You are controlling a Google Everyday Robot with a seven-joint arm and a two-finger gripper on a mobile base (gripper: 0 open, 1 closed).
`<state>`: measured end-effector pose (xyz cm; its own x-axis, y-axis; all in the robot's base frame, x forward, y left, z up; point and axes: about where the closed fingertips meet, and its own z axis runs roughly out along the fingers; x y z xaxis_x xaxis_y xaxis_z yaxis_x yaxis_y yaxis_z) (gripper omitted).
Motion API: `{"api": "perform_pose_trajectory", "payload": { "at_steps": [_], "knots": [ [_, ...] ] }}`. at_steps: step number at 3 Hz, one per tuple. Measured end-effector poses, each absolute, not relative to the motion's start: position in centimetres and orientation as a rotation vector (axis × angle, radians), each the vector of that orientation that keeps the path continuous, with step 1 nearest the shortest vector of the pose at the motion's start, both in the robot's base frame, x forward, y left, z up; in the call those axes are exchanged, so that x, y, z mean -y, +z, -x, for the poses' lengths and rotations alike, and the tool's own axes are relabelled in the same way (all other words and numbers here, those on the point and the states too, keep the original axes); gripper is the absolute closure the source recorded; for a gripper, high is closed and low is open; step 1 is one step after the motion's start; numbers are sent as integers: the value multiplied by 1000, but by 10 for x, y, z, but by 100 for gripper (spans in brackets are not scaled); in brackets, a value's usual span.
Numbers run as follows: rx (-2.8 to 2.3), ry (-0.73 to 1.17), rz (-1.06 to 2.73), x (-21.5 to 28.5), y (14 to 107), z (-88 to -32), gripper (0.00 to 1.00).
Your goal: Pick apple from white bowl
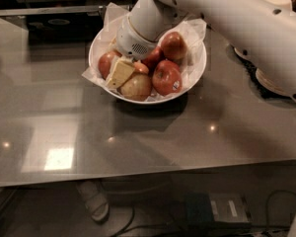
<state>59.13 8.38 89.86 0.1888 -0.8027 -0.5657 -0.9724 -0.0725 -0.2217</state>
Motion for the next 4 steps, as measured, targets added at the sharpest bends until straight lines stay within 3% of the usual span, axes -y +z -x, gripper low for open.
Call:
{"api": "perform_pose_trajectory", "payload": {
  "at_steps": [1,4],
  "knots": [
    [-1665,410,1931,-86,895,-590,37],
    [-1657,421,1929,-87,899,-589,100]
  ]
}}
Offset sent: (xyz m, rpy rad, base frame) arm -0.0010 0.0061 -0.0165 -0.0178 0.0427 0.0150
